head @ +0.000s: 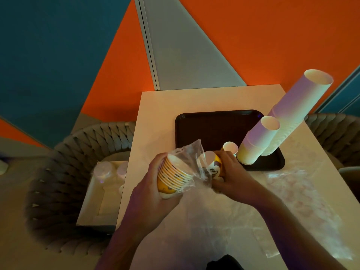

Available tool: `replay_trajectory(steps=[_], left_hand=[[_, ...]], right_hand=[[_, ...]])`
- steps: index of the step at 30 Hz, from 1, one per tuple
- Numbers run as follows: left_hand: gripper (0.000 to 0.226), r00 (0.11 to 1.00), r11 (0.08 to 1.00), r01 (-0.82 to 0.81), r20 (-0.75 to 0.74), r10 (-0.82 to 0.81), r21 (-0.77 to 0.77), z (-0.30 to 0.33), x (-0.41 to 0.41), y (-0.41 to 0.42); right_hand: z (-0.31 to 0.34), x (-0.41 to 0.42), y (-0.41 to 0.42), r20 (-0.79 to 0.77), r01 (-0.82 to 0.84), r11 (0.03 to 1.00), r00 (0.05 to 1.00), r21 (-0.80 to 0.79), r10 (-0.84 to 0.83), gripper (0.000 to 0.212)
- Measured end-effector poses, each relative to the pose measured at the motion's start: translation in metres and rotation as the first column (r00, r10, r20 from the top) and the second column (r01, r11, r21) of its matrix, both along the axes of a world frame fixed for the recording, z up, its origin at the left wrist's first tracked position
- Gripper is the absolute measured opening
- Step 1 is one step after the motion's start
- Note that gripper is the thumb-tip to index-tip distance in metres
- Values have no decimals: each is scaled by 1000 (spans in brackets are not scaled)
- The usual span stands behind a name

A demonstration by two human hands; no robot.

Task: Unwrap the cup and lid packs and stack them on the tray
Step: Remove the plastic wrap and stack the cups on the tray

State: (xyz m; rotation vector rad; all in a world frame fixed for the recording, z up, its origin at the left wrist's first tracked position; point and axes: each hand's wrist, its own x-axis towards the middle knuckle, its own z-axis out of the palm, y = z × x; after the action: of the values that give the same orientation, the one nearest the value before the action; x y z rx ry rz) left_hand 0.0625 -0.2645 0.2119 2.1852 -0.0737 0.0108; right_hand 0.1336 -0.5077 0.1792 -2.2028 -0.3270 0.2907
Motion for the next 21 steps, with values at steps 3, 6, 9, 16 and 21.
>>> replay_trajectory(steps=[3,6,9,16,21], left_hand=[[94,1000,1000,-11,-2,11,8,-4,-2,2],[95,1000,1000,-24,-12,24,13,-6,-3,4],[96,999,999,-33,-17,34,17,-7,-4,4],[96,999,999,-39,-33,40,5,-10,-6,4],[96,999,999,-44,-25,44,-2,-8,-8,5]], right_hand=[[-4,10,-16,110,146,989,984,-10,-144,67],[0,20,-33,178,266,963,946,46,-270,68],[5,31,-47,206,291,956,935,25,-290,68],[11,52,-61,233,281,958,937,-53,-262,70],[11,62,-63,200,207,972,963,-111,-182,71]])
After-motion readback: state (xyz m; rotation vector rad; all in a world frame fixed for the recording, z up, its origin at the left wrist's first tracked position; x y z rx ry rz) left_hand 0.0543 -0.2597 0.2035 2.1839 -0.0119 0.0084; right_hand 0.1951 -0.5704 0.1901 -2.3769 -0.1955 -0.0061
